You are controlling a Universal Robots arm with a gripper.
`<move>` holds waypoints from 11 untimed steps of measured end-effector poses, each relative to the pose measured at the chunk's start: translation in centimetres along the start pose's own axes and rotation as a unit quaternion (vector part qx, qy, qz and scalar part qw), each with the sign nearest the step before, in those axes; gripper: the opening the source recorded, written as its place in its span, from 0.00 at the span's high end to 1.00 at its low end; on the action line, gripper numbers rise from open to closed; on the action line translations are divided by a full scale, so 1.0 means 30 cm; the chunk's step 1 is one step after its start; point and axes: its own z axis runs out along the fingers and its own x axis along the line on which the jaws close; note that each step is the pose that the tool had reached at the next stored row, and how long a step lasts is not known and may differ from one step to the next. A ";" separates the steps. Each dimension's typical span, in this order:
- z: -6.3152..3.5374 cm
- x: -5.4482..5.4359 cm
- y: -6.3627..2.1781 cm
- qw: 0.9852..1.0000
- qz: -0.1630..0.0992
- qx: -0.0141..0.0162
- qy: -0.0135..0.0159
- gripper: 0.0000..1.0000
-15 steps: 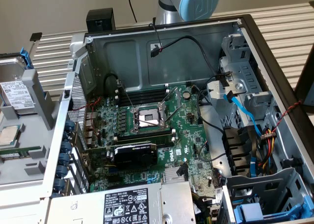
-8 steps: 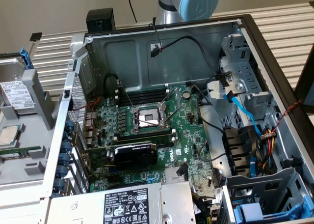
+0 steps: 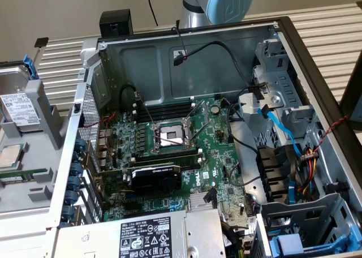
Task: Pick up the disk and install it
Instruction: 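Pick up the disk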
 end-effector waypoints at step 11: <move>0.000 0.000 0.000 1.000 0.000 0.000 0.000 0.46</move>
